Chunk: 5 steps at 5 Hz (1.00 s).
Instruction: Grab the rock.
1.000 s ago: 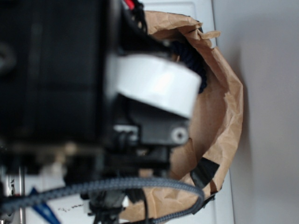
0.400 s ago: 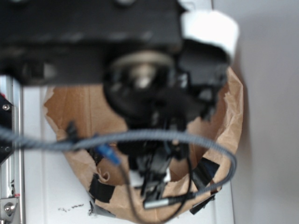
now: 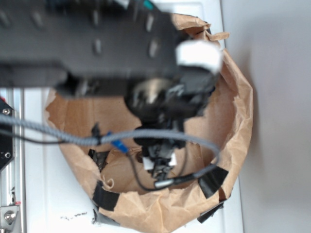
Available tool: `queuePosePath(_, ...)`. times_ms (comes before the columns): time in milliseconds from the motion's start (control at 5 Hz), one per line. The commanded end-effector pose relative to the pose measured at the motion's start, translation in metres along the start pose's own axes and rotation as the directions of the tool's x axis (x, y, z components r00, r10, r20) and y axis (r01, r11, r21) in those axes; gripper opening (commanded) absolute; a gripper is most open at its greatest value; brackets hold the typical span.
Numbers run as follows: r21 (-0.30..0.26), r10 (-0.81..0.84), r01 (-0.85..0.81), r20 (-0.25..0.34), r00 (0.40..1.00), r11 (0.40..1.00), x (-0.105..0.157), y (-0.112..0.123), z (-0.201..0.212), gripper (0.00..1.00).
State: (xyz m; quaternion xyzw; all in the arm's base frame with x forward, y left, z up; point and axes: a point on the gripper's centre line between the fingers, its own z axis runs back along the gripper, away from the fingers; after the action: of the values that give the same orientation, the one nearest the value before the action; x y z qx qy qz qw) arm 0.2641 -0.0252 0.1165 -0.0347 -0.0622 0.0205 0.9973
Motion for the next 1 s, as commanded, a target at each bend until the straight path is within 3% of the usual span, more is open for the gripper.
queuePosePath(0, 0.116, -0.05, 0.042, 0.071, 0.996, 0.992, -0.007, -0.02, -0.042, 1.0)
queuePosePath(400, 0.056, -0.006, 0.007, -0.017, 1.0, 0.998, -0.003, -0.042, -0.057, 1.0)
queuePosePath(600, 0.067, 0.005, -0.004, -0.01, 1.0, 0.998, 0.003, -0.052, -0.075, 1.0)
queuePosePath(800, 0.118, 0.002, -0.003, 0.012, 1.0, 0.993, 0.01, -0.062, -0.086, 1.0)
